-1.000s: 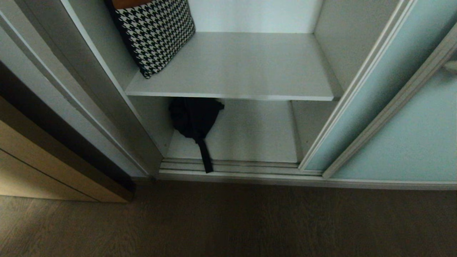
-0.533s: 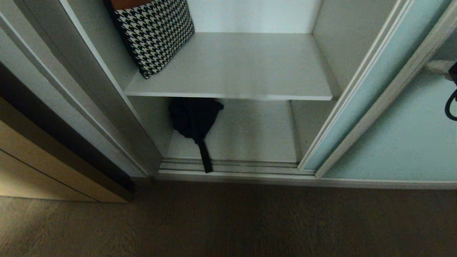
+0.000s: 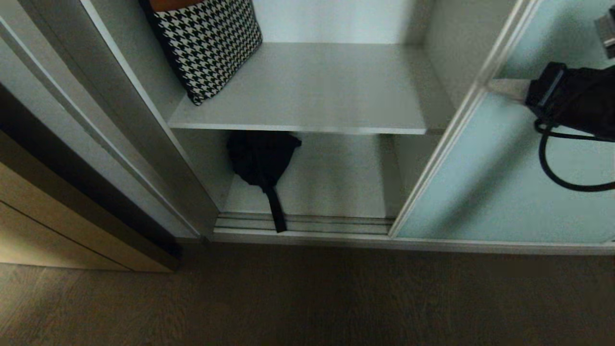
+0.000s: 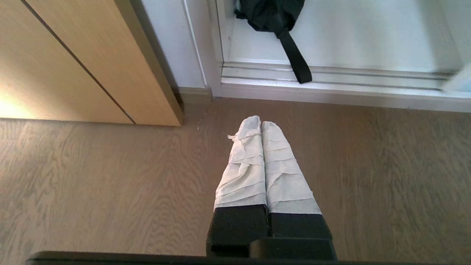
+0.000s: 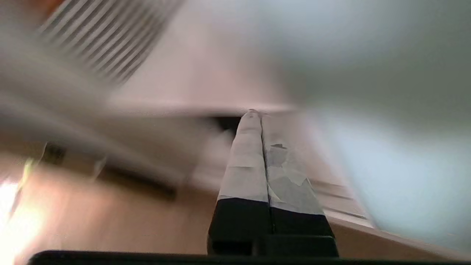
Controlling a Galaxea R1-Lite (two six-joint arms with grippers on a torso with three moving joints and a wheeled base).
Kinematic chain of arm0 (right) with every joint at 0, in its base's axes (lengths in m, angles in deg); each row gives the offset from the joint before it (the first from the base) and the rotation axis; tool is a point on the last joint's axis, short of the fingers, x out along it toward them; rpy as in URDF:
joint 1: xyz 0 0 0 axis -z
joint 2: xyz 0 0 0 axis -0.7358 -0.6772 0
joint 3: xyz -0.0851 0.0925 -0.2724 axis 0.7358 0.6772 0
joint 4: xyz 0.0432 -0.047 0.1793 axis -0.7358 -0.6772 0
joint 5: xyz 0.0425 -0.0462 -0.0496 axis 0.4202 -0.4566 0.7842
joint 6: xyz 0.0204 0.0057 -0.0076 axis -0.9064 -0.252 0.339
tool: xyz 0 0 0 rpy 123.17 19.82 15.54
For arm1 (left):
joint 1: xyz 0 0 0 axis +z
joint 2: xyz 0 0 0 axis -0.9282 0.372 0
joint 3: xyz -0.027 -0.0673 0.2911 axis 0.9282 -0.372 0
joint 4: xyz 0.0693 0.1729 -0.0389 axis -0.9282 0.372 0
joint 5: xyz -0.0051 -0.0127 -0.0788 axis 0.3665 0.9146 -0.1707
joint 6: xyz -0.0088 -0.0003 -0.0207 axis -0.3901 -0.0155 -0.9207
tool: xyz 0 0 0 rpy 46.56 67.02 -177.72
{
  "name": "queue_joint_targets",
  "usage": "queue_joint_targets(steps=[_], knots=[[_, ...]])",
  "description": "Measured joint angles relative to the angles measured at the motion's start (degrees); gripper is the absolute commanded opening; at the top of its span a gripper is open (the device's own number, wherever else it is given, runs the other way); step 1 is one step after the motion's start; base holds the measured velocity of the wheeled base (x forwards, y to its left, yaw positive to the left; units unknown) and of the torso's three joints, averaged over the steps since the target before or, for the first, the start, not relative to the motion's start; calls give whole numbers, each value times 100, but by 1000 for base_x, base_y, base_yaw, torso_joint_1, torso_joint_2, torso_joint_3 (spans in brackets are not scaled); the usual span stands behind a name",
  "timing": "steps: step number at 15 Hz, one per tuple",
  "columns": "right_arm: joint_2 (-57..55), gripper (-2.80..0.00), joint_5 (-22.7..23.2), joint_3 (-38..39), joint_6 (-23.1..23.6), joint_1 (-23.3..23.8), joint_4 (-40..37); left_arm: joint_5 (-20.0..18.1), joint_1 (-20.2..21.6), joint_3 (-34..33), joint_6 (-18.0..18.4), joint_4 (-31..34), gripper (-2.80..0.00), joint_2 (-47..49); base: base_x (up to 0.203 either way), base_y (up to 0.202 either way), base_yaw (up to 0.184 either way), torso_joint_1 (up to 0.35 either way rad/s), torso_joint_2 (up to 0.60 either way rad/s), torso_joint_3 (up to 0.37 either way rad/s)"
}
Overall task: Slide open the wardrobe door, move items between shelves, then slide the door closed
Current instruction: Close the door
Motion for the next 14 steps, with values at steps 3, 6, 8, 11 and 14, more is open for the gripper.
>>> queue_joint_targets(steps=[3, 6, 8, 11, 14], knots=[[446, -280, -292, 622, 526, -473, 18, 0, 0, 0, 2, -1, -280, 0, 0, 0, 0, 0, 0, 0], [942, -280, -334, 1140, 555, -545, 141, 1, -13, 0, -4, -1, -280, 0, 0, 0, 0, 0, 0, 0], [1207, -280, -379, 1296, 535, -451, 135, 3, -2, 0, 0, -1, -280, 0, 0, 0, 0, 0, 0, 0], [1655, -280, -558, 1405, 255, -187, 144, 1, -10, 0, 0, -1, -280, 1, 0, 0, 0, 0, 0, 0], [2012, -280, -667, 1464, 79, 485, 149, 1, -10, 0, -2, -1, -280, 1, 0, 0, 0, 0, 0, 0]])
